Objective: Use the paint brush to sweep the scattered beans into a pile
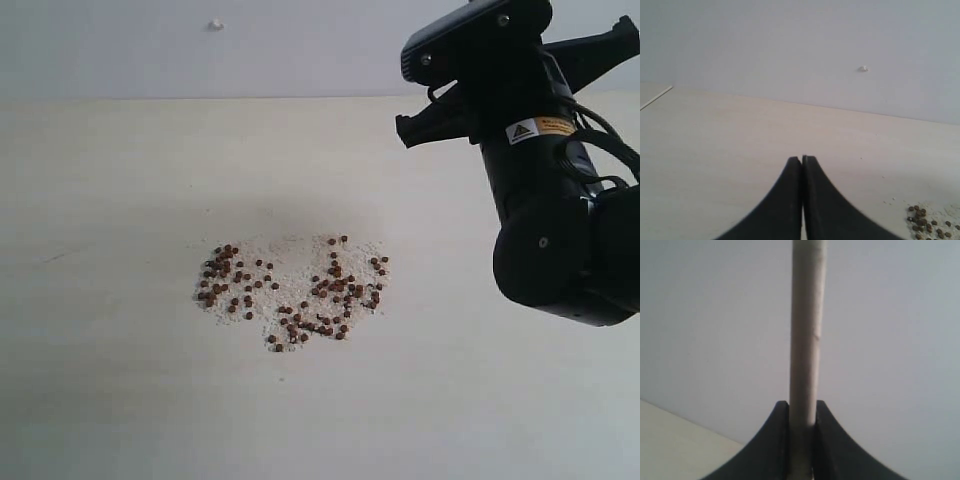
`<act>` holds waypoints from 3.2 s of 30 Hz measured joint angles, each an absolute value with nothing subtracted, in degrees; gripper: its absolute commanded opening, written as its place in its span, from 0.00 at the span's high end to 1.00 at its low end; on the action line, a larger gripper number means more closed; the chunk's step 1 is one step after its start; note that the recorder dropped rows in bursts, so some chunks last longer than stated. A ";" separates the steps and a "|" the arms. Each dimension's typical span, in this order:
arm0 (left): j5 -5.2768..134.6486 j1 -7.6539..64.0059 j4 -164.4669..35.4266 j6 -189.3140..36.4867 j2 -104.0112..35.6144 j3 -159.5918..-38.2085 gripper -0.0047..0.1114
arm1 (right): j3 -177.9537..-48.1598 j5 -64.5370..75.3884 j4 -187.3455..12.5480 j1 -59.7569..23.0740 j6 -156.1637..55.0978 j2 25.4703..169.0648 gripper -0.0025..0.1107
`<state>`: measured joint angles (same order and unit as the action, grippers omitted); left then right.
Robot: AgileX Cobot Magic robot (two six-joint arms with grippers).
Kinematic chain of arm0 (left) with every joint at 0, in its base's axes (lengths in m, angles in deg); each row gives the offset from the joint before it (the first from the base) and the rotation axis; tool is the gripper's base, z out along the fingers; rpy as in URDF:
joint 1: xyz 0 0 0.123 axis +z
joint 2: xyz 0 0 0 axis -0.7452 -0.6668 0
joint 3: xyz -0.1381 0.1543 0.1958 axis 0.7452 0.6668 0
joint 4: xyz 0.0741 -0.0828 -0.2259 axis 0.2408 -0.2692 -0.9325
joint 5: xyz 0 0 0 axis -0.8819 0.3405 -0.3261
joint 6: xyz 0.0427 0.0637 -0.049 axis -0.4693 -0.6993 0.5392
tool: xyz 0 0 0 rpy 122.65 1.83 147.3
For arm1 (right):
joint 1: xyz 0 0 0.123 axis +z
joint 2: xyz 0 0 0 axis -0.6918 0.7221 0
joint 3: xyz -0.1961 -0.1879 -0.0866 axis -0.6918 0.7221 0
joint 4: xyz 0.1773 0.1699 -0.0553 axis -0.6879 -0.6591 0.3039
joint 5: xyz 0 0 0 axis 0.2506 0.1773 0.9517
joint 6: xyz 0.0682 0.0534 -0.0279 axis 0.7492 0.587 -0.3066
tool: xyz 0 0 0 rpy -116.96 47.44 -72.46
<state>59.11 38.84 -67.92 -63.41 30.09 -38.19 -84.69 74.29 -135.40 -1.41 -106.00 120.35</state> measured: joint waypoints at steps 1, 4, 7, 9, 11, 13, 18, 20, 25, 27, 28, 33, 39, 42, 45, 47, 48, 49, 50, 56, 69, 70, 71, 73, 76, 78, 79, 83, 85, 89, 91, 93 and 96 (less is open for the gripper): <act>59.11 38.84 -67.92 -63.41 30.09 -38.19 0.96 | -84.69 74.29 -135.66 -1.41 -106.00 120.35 0.98; 59.11 38.84 -67.92 -63.41 30.09 -38.19 0.96 | -84.69 74.29 -136.16 -1.41 -106.00 120.35 0.98; 58.97 38.84 -67.92 -63.41 30.09 -38.19 0.96 | -84.69 74.29 -136.52 -1.41 -106.00 120.35 0.98; 58.97 38.84 -67.92 -63.41 30.09 -38.19 0.96 | -84.69 74.29 -136.77 -1.41 -106.00 120.35 0.98; 58.94 38.84 -67.92 -63.41 30.09 -38.19 0.96 | -84.69 74.29 -136.97 -1.41 -106.00 120.35 0.98; 58.94 38.84 -67.92 -63.41 30.09 -38.19 0.96 | -84.69 74.29 -137.24 -1.41 -106.00 120.35 0.98; 58.94 38.84 -67.92 -63.41 30.09 -38.19 0.96 | -84.69 74.29 -139.34 -1.41 -107.26 120.35 0.98; 58.94 38.84 -67.92 -63.41 30.09 -38.19 0.96 | -84.69 74.29 -140.82 -1.41 -108.19 120.35 0.98; 58.84 38.84 -67.92 -63.41 30.09 -38.19 0.96 | -84.69 74.29 -147.27 -1.41 -112.45 120.35 0.98; 58.84 38.84 -67.92 -63.41 30.09 -38.19 0.96 | -84.69 74.29 -150.40 -1.30 -112.87 120.35 0.98; 58.84 38.84 -67.92 -63.41 30.09 -38.19 0.96 | -84.56 74.29 -151.43 -0.99 -112.65 120.35 0.98; 58.84 38.84 -67.92 -63.41 30.09 -38.19 0.96 | -83.69 74.59 -153.23 5.57 -111.03 120.35 0.98; 58.73 38.84 -67.92 -63.41 30.09 -38.19 0.96 | -83.69 74.59 -157.08 7.80 -106.28 123.50 0.98; 58.73 38.84 -67.92 -63.41 30.09 -38.19 0.96 | -83.69 74.59 -158.30 8.62 -102.72 126.86 0.98; 58.73 38.84 -67.92 -63.41 30.09 -38.19 0.96 | -83.69 74.59 -156.34 9.16 -97.96 130.45 0.98; 58.73 38.84 -67.92 -63.41 30.09 -38.19 0.96 | -83.63 74.59 -153.14 9.24 -94.71 132.31 0.98; 58.73 38.84 -67.92 -63.41 30.09 -38.19 0.96 | -83.63 74.59 -150.90 9.28 -93.16 133.17 0.98; 58.73 38.84 -67.92 -63.41 30.09 -38.19 0.96 | -83.63 74.59 -149.24 9.28 -92.14 133.82 0.98; 58.73 38.84 -67.92 -63.41 30.09 -38.19 0.96 | -83.63 74.59 -147.45 9.38 -91.22 134.59 0.98; 58.73 38.84 -67.92 -63.41 30.09 -38.19 0.96 | -83.63 74.59 -142.92 9.50 -87.67 137.05 0.98; 58.73 38.84 -67.92 -63.41 30.09 -38.19 0.96 | -84.55 74.11 -133.70 9.50 -82.98 137.41 0.98; 58.73 38.84 -67.92 -63.41 30.09 -38.19 0.96 | -85.22 73.58 -133.86 9.50 -82.98 137.41 0.98; 58.73 38.84 -67.92 -63.41 30.09 -38.19 0.96 | -85.80 73.33 -134.13 9.50 -83.24 137.54 0.98; 58.73 38.84 -67.92 -63.41 30.09 -38.19 0.96 | -87.28 73.07 -135.03 9.50 -84.73 138.22 0.98; 58.73 38.84 -67.92 -63.41 30.09 -38.19 0.96 | -89.27 72.71 -137.07 9.50 -87.81 138.95 0.98; 58.73 38.84 -67.92 -63.41 30.09 -38.19 0.96 | -89.89 73.39 -138.13 9.50 -90.13 139.08 0.98; 58.73 38.84 -67.92 -63.41 30.09 -38.19 0.96 | -89.89 73.68 -138.69 9.50 -91.26 139.08 0.98; 58.73 38.84 -67.92 -63.41 30.09 -38.19 0.96 | -90.13 73.91 -143.60 9.50 -93.63 139.20 0.98; 58.73 38.84 -67.92 -63.41 30.09 -38.19 0.96 | -90.22 74.32 -146.08 9.50 -94.08 139.65 0.98; 58.73 38.84 -67.92 -63.41 30.09 -38.19 0.96 | -90.22 74.17 -145.82 9.50 -94.21 142.18 0.98; 58.73 38.84 -67.92 -63.41 30.09 -38.19 0.96 | -90.46 73.54 -144.26 9.50 -94.21 143.11 0.98; 58.73 38.84 -67.92 -63.41 30.09 -38.19 0.96 | -91.10 72.42 -143.85 9.50 -94.44 143.37 0.98; 58.73 38.84 -67.92 -63.41 30.09 -38.19 0.96 | -93.24 69.20 -143.70 9.50 -94.67 143.51 0.98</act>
